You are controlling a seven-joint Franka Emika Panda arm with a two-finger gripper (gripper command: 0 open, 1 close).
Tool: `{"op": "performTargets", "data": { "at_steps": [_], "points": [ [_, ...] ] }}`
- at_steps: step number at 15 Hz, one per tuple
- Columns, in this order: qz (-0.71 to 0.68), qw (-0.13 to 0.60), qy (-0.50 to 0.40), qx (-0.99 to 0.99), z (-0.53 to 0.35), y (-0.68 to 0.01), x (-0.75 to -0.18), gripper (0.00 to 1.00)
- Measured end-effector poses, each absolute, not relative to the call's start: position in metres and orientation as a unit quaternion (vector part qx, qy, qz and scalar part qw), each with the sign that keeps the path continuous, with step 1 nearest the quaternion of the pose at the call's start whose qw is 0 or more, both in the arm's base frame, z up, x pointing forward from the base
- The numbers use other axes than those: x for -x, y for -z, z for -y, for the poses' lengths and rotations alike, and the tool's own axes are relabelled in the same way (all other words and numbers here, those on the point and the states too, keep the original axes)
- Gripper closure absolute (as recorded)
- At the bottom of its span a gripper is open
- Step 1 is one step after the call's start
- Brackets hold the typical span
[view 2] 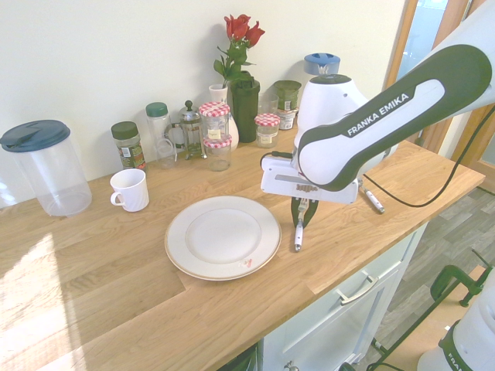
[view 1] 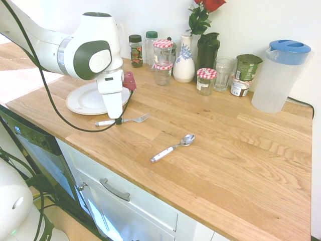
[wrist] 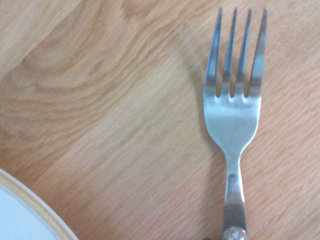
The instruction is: Put the fork into the plate
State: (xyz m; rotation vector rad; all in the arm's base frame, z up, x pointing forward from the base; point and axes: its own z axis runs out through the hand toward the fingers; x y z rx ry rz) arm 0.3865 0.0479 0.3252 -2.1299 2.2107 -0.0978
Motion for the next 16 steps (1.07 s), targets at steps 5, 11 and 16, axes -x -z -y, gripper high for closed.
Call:
{"op": "performTargets", "data": {
  "at_steps": [5, 11, 16],
  "points": [
    [-0.726, 0.037, 0.041, 0.686, -0.027, -0.328, -0.39, 1.0],
    [-0.696, 0.062, 0.067, 0.712, -0.048, -0.351, -0.396, 1.0],
    [-0.664, 0.095, 0.086, 0.737, -0.102, -0.391, -0.424, 1.0]
  ]
}}
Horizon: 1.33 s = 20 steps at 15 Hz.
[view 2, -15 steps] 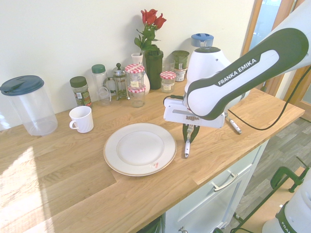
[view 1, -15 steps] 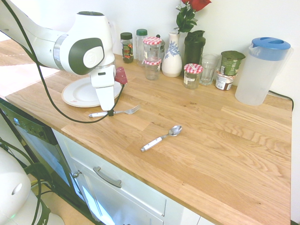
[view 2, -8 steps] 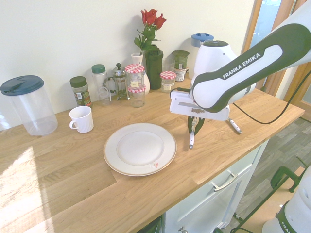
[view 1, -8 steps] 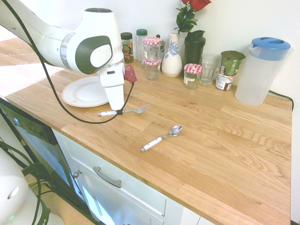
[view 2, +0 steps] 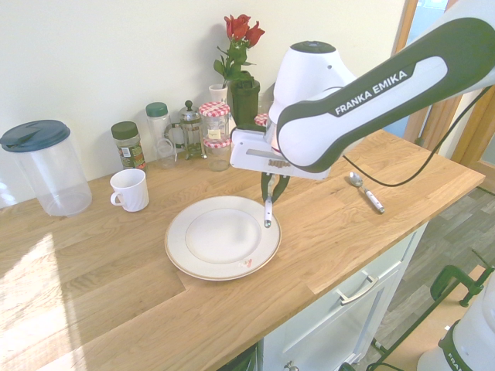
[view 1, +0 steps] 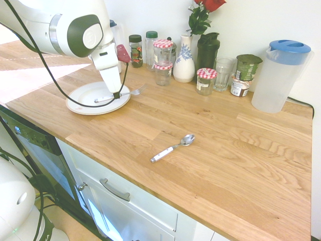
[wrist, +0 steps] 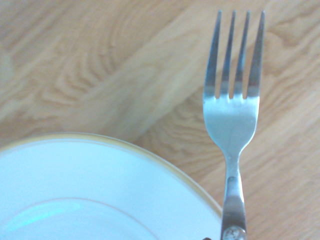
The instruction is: Put the fork into the plate
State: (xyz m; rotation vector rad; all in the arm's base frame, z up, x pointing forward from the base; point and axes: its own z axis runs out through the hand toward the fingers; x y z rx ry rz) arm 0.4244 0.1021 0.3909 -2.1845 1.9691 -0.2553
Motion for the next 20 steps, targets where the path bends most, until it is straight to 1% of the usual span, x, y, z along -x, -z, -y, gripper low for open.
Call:
{"op": "performTargets", "data": {
  "at_steps": [8, 17, 18, 20],
  "points": [
    [-0.618, 0.086, 0.056, 0.78, -0.213, -0.368, -0.425, 1.0],
    [-0.623, 0.061, 0.038, 0.779, -0.21, -0.339, -0.426, 1.0],
    [-0.622, 0.061, 0.038, 0.779, -0.211, -0.339, -0.426, 0.0],
    [-0.622, 0.061, 0.037, 0.779, -0.211, -0.34, -0.426, 0.0]
  ]
}}
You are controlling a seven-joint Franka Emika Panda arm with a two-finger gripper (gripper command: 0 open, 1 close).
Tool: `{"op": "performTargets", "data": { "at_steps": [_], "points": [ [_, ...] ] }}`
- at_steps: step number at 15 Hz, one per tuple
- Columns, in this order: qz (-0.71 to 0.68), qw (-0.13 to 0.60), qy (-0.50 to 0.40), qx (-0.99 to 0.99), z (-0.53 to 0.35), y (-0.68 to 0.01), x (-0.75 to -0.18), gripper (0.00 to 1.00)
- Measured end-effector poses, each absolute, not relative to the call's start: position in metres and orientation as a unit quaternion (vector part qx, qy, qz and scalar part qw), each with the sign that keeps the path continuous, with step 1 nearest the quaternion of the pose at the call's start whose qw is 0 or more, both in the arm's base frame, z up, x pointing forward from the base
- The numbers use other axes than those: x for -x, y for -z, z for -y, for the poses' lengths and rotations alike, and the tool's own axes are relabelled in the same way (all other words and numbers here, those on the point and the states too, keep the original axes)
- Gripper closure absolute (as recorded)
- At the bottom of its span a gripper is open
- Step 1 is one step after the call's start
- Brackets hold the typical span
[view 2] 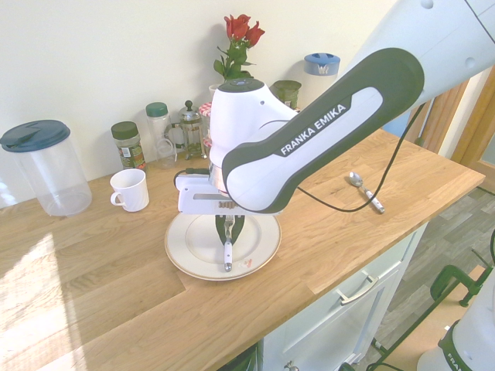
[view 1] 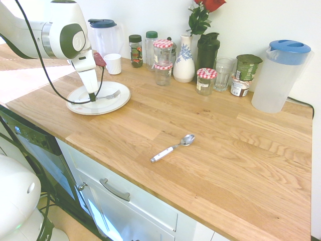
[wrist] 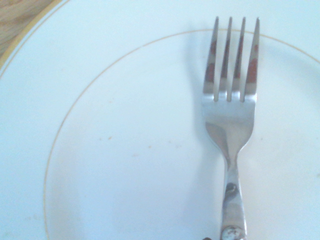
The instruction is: Put the fork into the plate
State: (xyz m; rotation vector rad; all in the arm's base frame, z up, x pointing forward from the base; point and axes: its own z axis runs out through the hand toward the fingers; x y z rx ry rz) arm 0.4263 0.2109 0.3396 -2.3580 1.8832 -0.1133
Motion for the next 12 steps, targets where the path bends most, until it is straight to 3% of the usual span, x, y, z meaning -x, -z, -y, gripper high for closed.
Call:
{"op": "performTargets", "data": {
  "at_steps": [12],
  "points": [
    [-0.63, 0.081, 0.049, 0.771, -0.202, -0.35, -0.437, 0.0]
  ]
}}
